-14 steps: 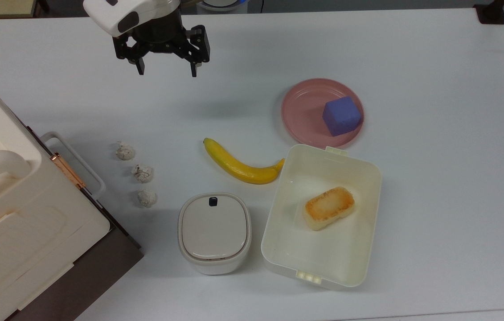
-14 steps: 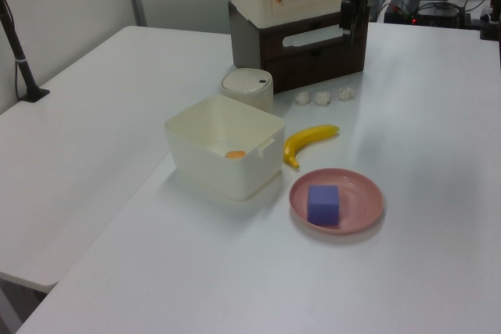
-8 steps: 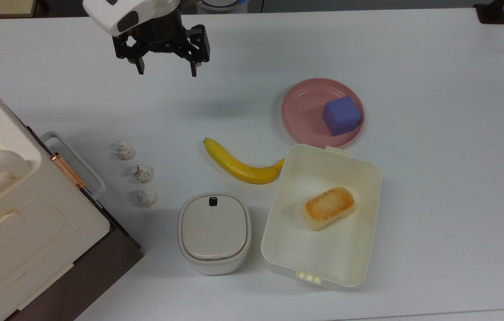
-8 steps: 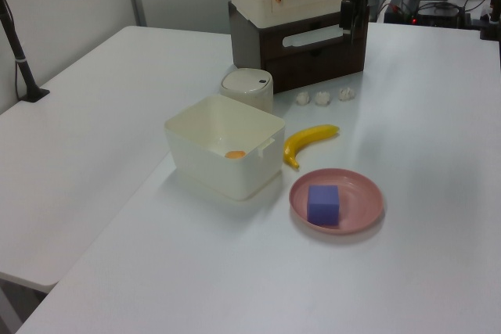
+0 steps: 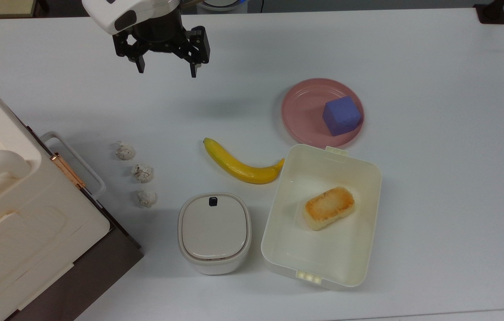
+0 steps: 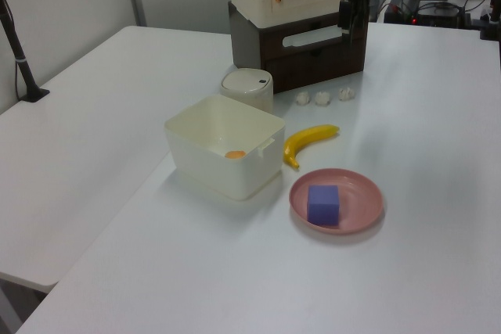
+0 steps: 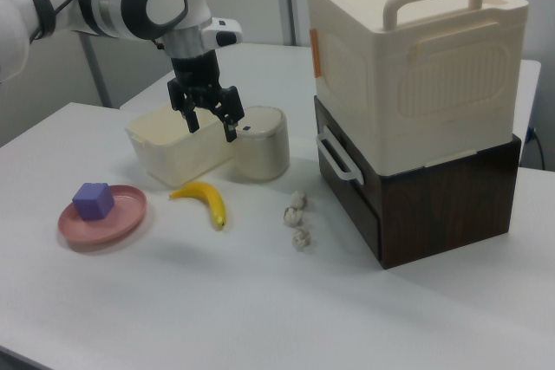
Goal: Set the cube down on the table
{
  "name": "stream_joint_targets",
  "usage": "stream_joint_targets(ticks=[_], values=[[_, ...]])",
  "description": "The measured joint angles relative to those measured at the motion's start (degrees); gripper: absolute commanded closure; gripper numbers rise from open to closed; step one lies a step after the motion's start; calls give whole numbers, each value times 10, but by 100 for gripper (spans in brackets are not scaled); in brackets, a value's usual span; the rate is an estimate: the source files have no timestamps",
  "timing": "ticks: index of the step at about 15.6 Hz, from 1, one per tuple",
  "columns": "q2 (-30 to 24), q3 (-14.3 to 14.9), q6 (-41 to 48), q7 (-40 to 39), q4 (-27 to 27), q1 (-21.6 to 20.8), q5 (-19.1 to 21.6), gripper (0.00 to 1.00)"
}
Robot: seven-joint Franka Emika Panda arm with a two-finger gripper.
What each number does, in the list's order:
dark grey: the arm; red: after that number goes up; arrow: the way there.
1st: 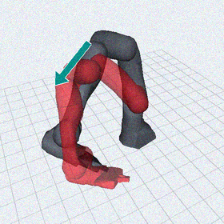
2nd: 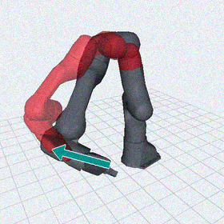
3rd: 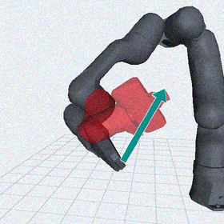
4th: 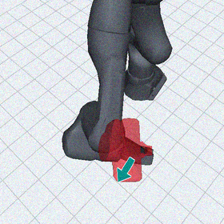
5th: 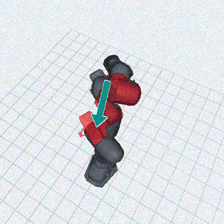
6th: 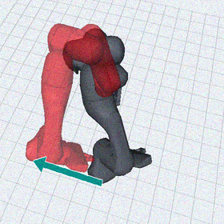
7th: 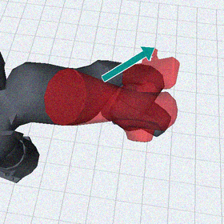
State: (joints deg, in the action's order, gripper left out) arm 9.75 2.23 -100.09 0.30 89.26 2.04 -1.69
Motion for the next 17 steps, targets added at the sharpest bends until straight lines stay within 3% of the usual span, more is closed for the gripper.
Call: stream_joint_targets(ticks=[17], values=[[0,-2,29,-20,12,-7,0,0]])
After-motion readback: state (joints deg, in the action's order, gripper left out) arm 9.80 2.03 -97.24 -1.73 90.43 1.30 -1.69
